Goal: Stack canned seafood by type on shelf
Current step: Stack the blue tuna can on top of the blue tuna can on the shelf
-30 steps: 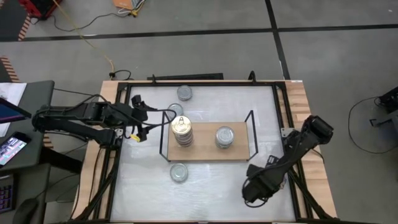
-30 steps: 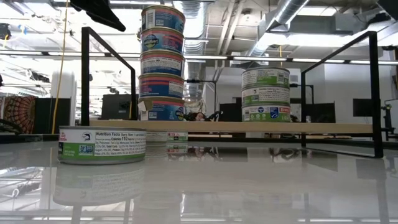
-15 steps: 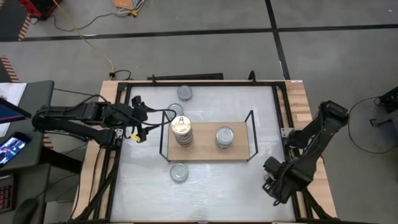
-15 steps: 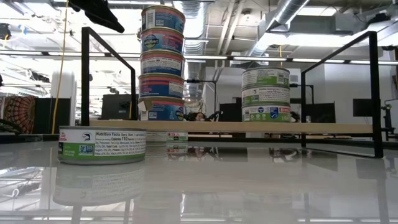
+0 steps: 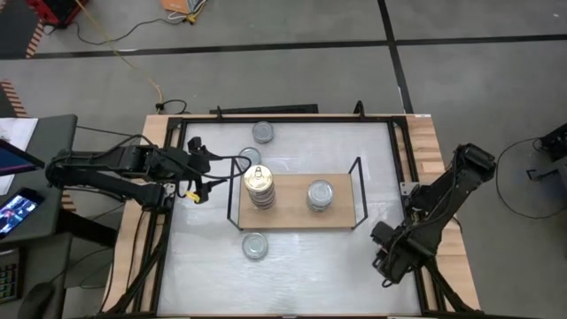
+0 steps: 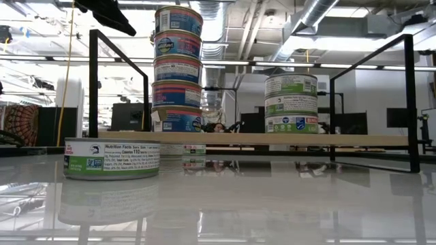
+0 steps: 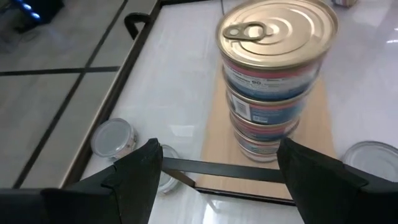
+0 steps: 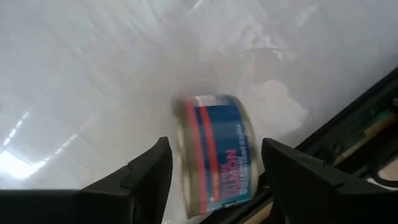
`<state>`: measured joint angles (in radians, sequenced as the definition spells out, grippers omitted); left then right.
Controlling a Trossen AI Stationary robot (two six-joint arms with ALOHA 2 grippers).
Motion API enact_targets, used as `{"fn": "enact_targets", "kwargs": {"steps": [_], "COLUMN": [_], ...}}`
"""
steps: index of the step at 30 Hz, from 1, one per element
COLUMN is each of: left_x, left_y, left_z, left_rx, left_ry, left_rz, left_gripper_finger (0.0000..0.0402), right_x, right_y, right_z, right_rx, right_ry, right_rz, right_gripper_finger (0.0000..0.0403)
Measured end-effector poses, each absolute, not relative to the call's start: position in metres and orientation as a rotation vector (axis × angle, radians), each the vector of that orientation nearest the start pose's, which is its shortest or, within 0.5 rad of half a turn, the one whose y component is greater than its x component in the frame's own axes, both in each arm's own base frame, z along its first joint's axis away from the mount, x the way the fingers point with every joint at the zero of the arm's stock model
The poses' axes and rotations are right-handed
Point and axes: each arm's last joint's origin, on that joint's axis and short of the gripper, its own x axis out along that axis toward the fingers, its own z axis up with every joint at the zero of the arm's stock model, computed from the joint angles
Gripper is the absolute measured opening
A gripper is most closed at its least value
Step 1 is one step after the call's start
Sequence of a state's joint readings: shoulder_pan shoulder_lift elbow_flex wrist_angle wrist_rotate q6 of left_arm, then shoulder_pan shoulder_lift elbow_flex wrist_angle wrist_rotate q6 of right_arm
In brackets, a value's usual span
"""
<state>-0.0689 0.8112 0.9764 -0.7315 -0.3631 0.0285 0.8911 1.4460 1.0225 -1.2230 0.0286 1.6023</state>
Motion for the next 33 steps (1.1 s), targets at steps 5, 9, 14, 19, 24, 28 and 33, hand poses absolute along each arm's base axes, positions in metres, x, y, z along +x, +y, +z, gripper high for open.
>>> {"fn": "enact_targets", "kwargs": {"steps": [5,9,14,19,24,28,33], "left_x": [0.148,0.147,0.147,0.147,0.147,0.147,0.147], "left_y": [-0.001,-0.001,-0.001,-0.001,-0.001,-0.001,-0.001], "left_z": [0.34,0.338,0.338,0.338,0.338,0.338,0.338], "left_rx": [0.139,0.14,0.136,0.111,0.104,0.103,0.103], "left_ry": [0.605,0.63,0.623,0.62,0.619,0.618,0.618], "left_rz": [0.229,0.234,0.236,0.245,0.247,0.248,0.248], "left_gripper_finger": [0.0302,0.0302,0.0302,0.0302,0.0302,0.0302,0.0302], "right_x": [0.144,0.149,0.153,0.149,0.141,0.142,0.14], "right_y": [0.175,0.174,0.174,0.178,0.18,0.181,0.179], "right_z": [0.223,0.223,0.223,0.22,0.202,0.19,0.184], "right_rx": [0.524,0.542,0.548,0.555,0.58,0.622,0.626], "right_ry": [1.486,1.487,1.546,1.616,1.665,1.664,1.693], "right_rz": [-0.662,-0.645,-0.575,-0.526,-0.509,-0.464,-0.473], "right_gripper_finger": [0.0316,0.037,0.0392,0.0373,0.0371,0.0369,0.0351]}}
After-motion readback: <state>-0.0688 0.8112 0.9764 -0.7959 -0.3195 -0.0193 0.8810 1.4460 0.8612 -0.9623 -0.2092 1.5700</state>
